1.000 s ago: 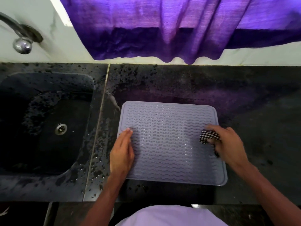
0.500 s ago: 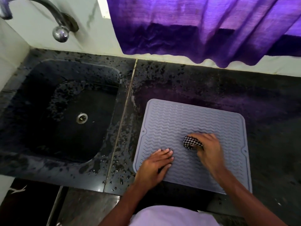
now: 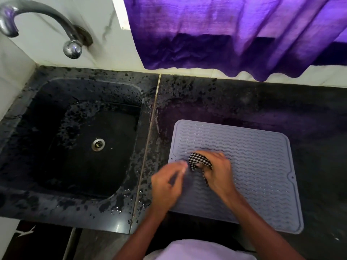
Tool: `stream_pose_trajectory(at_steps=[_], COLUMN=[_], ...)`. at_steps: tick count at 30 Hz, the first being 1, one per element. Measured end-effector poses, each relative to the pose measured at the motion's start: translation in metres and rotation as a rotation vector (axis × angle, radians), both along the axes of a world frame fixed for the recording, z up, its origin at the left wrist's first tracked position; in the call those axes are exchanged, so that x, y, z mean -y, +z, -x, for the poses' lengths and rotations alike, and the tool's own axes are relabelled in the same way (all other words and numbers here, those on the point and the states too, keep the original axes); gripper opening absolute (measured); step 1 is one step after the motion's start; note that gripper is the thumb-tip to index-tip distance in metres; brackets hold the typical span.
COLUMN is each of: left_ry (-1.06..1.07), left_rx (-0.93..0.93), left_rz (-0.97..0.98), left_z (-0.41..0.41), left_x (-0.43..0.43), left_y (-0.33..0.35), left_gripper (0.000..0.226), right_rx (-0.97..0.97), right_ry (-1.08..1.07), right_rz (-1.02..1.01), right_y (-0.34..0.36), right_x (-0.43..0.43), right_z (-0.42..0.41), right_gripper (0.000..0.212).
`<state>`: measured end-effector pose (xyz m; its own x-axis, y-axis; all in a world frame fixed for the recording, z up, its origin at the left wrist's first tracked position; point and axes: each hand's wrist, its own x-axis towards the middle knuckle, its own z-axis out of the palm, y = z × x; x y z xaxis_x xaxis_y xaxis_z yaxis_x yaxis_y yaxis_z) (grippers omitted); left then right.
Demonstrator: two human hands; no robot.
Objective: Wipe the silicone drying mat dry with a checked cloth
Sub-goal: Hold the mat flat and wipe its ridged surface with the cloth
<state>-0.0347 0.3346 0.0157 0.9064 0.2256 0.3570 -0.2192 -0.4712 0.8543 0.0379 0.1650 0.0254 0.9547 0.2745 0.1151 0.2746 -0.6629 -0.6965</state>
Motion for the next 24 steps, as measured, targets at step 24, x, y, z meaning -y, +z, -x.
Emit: stream_pose_trajectory(at_steps=[24], left_ry=[-0.867], left_rx=[-0.316], left_rz=[-1.013], left_z=[-0.191], left_x=[-0.032], left_y=[-0.028], left_gripper=[0.069], right_rx=[0.055], right_ry=[-0.010], right_rz=[0.068], right_y=[-0.007], right_x=[-0.072], right_z=[0.015], right_gripper=[0.041])
